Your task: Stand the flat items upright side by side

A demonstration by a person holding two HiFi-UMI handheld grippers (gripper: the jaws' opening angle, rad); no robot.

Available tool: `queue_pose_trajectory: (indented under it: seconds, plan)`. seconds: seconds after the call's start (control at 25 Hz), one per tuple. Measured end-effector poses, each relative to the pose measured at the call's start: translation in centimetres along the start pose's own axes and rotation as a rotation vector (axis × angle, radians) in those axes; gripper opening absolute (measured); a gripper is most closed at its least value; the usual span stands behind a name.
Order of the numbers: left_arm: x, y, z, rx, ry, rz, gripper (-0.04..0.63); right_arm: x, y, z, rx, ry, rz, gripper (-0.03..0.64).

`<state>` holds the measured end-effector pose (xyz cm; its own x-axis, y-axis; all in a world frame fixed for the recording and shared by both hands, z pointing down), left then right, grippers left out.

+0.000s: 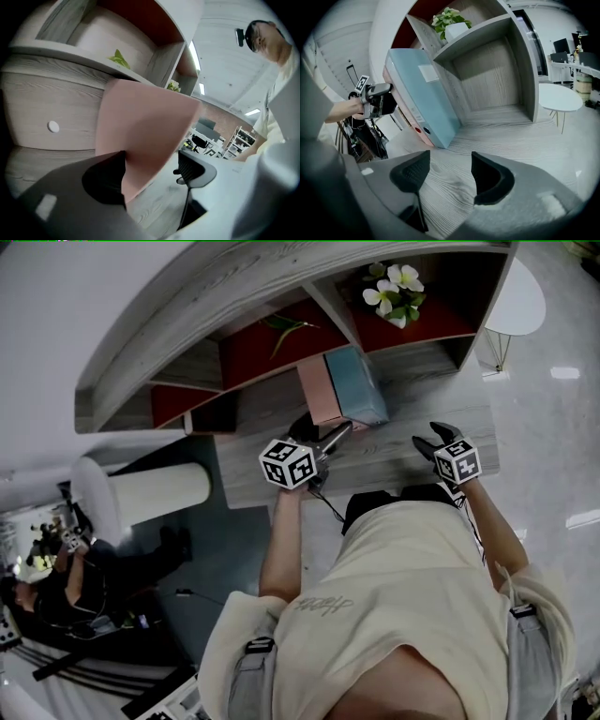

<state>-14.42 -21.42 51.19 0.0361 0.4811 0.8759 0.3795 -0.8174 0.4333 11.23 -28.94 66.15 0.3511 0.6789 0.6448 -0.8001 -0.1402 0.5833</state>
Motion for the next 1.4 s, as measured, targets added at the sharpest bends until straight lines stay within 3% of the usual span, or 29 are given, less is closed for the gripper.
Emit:
queue_pose_trajectory:
  seconds: [0.48,0.68,0.88,1.16,1.32,1.4]
  plan:
    - [0.2,0.3,-0.6,0.031,0.026,-0.003,0.378,1.1,-1.7,0.8,0.039,0.058,0.038,0.275]
    - [0.4,-0.1,-0.3,-0.014,0.020,-0.004,0.364,1.2,-1.8,-1.0,0.007,0.061,0.054,0.275]
    - [1.0,-1.7,0.8,-0.051,0.003,0.019,0.313,0.1,-1.9,-3.9,-0.031,-0.005,0.061,0.275]
    - [2.9,-4.9,2.0,-0.007,-0.015,0.095,0.293,-0.8,-2.0,-8.5,0.017,-0.234,0.082,0.272]
    - [3.9,-8.5,3.0,-0.005,-0.008,0.157,0.209,0.8,-2.7,-11.6,0.052,-0.247,0.078,0.272]
    - [5.0,-11.1,3.4,-0.020,-0.008,0.169,0.132,1.4,-3.4,-13.4,0.068,-0.214,0.109,0.265]
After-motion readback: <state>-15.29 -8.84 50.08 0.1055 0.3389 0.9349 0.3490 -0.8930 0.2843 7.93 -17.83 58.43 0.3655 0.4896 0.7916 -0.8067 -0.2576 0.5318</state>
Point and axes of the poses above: the fingertips, and each gripper's own axes: y forward along the fingers, z to its right, x out of its underside, the point moved 6 cm from there along -y, backward along the fingers, and after that the axes turned 9 degrees about y, right-handed, at the moved point
